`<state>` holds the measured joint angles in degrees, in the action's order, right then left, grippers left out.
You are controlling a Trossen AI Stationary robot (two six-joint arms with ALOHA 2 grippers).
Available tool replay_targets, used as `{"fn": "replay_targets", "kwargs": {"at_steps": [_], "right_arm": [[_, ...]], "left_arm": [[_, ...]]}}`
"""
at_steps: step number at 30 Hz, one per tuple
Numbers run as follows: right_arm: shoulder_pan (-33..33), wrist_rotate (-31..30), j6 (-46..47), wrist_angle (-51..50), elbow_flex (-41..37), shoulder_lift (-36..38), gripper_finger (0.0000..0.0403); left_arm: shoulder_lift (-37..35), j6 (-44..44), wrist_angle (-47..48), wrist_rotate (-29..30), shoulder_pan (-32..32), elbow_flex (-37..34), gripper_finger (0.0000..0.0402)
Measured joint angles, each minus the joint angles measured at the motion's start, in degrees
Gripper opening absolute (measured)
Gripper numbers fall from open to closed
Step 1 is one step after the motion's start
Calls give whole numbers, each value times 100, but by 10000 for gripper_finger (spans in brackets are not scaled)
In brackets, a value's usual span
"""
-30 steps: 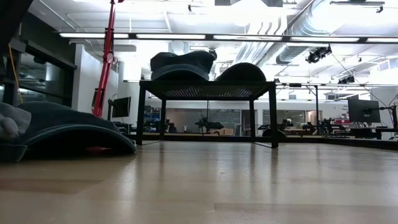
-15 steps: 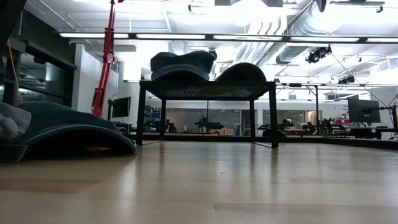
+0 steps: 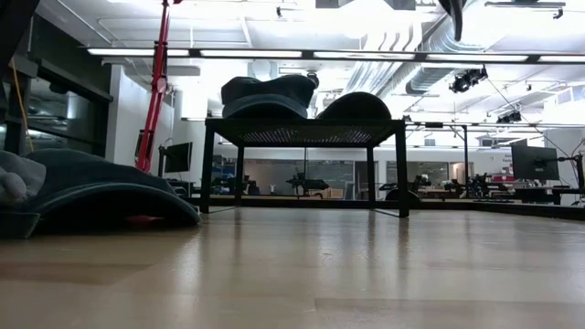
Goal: Pick & Place hat
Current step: Stack the top gray cap on top of the gray cap on the shelf
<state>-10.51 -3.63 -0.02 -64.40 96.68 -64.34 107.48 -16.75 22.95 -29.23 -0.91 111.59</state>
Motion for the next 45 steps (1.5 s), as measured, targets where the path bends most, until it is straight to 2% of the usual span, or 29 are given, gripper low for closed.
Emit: {"fn": "replay_targets", "kwargs": {"at_steps": [9,15,22,26,37,45], "right_arm": [[868,1399,-434,-18,0,-325,205],[1059,1875,-563,-319,0,-596,204],[1061,1947,-629,-509,-2,-740,203],[1061,1914,-618,-498,-2,-639,184],[1059,1908,-711,-498,-2,-344,41],[1059,1892,-756,-498,-2,-343,40]], "left_arm": [[0,41,126,28,0,0,0],[0,47,124,31,13,-1,0],[2,67,124,33,13,0,0],[2,66,124,49,13,-1,0],[2,68,113,83,13,0,0],[4,66,117,90,13,0,4]]}}
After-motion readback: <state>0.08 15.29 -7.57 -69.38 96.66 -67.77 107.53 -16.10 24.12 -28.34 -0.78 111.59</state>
